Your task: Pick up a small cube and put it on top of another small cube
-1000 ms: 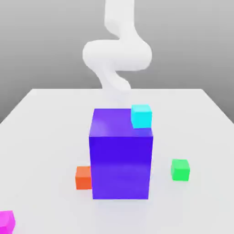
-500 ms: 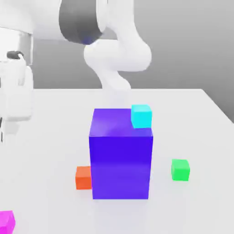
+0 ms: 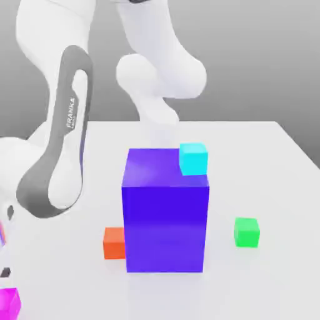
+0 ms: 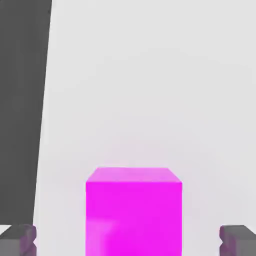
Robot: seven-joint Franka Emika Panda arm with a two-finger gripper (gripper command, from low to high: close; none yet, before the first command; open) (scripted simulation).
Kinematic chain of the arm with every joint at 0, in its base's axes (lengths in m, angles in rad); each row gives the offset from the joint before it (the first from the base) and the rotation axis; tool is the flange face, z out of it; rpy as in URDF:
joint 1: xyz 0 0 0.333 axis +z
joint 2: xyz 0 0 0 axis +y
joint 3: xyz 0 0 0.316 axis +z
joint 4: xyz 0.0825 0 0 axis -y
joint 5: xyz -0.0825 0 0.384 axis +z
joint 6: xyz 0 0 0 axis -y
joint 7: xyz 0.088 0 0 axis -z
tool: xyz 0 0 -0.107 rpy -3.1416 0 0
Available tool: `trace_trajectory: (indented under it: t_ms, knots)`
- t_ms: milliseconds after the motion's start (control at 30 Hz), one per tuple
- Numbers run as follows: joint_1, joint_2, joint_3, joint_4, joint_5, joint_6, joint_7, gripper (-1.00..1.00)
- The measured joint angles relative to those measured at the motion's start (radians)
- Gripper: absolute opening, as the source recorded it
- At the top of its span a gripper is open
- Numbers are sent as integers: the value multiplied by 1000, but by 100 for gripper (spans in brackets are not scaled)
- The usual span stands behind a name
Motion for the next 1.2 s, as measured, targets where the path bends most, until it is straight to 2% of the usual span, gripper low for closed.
trace_trajectory:
  t_ms: [200, 333, 433, 500, 833, 933, 1000, 1100, 1200]
  knots:
    - [-1, 8, 1, 2, 2, 7, -1, -100]
    - [12, -109, -15, -23, -23, -82, 15, -100]
    - [42, -141, 27, 25, -40, -84, -34, -100]
    - [74, -179, 78, 11, -45, -77, -79, -100]
    - [250, -436, 350, -269, 11, -40, -325, -100]
    - [395, -537, 444, -379, 60, -30, -440, -100]
    - [539, -616, 490, -462, 99, -25, -532, -100]
    - [669, -741, 545, -600, 144, -16, -660, -100]
    - [673, -791, 569, -718, 121, -21, -635, -100]
